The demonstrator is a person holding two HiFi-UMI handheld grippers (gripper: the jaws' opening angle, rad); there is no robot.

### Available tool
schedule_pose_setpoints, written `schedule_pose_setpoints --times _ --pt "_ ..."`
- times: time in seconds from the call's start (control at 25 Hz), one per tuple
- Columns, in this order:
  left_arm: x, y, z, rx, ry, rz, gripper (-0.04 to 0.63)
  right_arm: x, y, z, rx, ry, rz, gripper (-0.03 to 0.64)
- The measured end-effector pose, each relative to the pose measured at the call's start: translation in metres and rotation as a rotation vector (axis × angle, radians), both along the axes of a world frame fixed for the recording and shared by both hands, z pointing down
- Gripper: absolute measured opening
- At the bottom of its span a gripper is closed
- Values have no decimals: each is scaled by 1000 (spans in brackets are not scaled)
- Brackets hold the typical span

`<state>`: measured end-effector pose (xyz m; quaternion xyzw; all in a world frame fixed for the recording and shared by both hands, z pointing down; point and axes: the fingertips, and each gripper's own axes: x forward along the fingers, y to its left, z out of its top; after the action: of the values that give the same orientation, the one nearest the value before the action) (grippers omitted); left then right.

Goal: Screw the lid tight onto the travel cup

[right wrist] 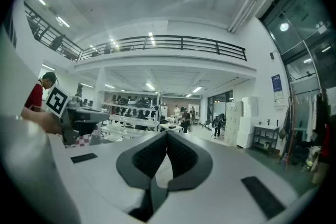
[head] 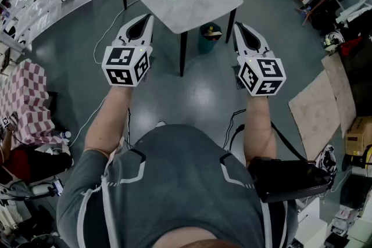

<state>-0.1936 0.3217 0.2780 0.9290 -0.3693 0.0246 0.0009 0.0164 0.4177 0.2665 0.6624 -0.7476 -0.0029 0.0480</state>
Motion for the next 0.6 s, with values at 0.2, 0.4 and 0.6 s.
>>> schedule_pose_setpoints --times 0.2,0.4,0.6 --pt "-5 -7 -2 6 28 8 8 -5 -9 -4 13 1 -8 26" --pt "-5 -7 -2 6 21 37 8 -8 -9 -6 24 -18 1 26" --pt "-13 -15 0 0 20 54 8 -20 -17 -8 23 -14 6 28"
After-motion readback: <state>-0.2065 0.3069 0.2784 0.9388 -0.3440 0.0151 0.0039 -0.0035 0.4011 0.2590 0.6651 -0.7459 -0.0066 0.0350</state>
